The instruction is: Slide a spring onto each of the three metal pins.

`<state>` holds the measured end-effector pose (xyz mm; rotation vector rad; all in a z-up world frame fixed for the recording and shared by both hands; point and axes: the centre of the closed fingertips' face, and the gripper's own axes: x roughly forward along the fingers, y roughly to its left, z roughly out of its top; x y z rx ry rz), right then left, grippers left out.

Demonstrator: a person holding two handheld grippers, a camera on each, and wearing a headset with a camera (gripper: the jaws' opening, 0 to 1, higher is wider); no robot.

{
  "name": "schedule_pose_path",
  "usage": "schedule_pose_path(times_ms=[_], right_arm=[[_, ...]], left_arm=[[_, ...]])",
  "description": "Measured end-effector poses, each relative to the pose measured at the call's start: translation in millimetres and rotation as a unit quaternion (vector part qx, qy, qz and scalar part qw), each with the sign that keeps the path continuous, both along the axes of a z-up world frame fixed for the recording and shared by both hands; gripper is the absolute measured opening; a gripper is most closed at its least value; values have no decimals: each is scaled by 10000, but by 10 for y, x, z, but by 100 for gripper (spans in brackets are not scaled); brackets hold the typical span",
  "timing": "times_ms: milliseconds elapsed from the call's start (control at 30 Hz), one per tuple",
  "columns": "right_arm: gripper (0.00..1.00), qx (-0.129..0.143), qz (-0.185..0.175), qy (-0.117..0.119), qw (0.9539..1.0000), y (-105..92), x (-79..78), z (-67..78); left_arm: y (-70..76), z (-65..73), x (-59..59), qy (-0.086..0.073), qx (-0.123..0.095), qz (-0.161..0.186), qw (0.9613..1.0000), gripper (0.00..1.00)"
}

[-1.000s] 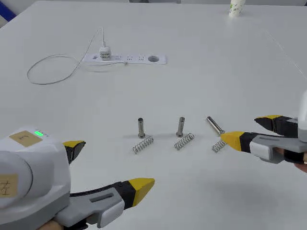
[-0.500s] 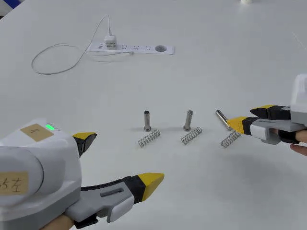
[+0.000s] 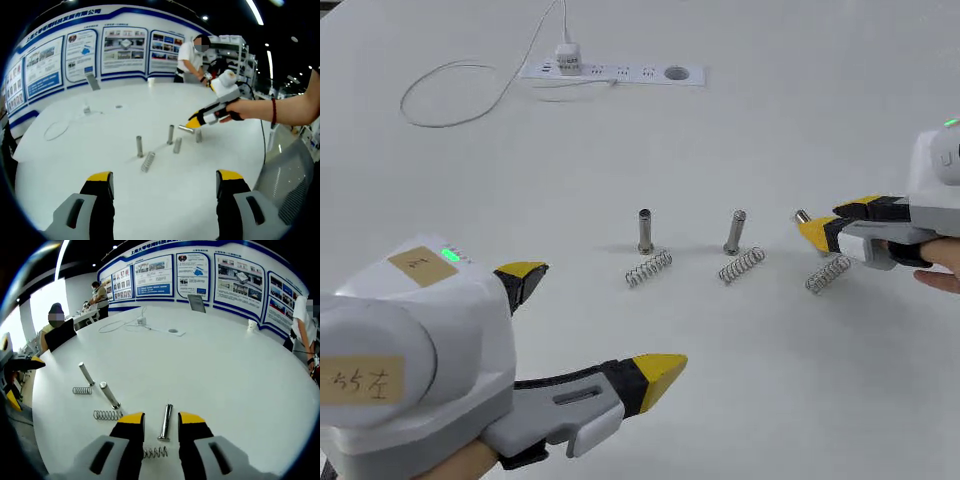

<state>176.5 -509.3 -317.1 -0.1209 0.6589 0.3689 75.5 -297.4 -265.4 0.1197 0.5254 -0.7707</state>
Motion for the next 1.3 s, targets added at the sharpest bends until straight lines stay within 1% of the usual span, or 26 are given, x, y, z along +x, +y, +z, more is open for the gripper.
schedule_pose_path(times_ms=[133,267,300,333,433,533,700,867,1000,1067,1167,1300], right_arm=[[25,-106,-16,18,9999,-13,72,-66],[23,-108,-73,44,9999,-22,126,-105],[23,-191,-49,80,9998,-26,133,-132],[22,-207,-65,79,9997,-28,143,-143],[20,-96,-129,119,9998,-27,178,-179],[19,-129,-148,169,9997,-34,196,-223],[16,-28,-238,239,9994,-49,229,-251],[15,16,-311,325,9990,-62,243,-282],[14,-1,-292,347,9990,-67,244,-296],[14,-16,-291,341,9990,-68,252,-297],[13,-113,-241,348,9990,-60,260,-304],[11,-117,-248,372,9989,-47,278,-307]], left_arm=[[1,-6,7,-28,15,-28,10000,85],[0,-7,13,-39,6,-41,10000,84],[0,-10,14,-39,7,-45,10000,84],[-1,-12,13,-37,8,-51,10000,83],[0,-29,7,-20,28,-62,10000,82],[-2,-39,0,-5,35,-74,10000,82],[1,-54,-7,3,70,-104,9999,81],[3,-61,-9,6,81,-111,9999,80],[4,-65,-16,38,80,-116,9999,79],[2,-66,-16,30,95,-132,9999,79],[-3,-62,-10,25,96,-134,9999,79],[-12,-51,-1,9,83,-132,9999,79]])
